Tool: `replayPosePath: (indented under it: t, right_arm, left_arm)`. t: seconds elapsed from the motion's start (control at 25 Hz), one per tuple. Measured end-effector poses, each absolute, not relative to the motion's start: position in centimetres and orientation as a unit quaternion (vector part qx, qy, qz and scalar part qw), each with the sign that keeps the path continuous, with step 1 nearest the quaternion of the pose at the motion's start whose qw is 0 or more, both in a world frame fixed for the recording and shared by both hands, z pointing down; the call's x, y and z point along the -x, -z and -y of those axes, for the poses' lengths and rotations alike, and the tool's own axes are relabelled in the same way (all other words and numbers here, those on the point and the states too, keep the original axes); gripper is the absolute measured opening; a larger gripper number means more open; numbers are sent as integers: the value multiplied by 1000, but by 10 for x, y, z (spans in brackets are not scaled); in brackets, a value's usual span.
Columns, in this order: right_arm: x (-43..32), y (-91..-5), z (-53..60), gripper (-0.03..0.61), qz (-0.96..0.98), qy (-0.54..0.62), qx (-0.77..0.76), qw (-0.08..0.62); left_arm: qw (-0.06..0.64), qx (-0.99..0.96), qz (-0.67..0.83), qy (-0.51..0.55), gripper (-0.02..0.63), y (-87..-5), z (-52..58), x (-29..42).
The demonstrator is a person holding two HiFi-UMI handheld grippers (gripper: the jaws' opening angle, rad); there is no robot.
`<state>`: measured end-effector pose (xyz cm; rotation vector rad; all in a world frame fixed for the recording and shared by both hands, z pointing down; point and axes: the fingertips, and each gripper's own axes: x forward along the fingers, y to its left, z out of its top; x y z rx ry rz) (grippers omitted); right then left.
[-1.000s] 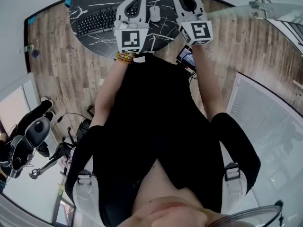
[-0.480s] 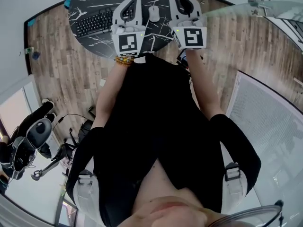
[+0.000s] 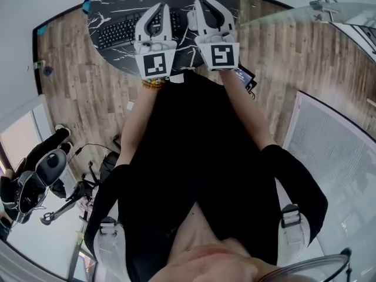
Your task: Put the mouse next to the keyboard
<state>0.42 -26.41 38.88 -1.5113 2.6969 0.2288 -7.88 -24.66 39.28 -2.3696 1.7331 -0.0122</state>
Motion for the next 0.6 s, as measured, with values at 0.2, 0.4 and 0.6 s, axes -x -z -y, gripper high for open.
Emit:
replayPosePath:
  t: [0.2, 0.4, 0.6]
  right_arm:
    - [-1, -395, 262, 33, -869, -74, 489, 13]
    - [10, -402, 257, 33, -878, -89, 470, 3]
    - [12, -404, 253, 34, -881, -82, 466, 9]
  left_arm:
    - [98, 805, -585, 3, 14, -392, 246, 84]
    - [89, 804, -588, -2, 14, -395, 246, 85]
    - [91, 804, -588, 7, 14, -399, 247, 87]
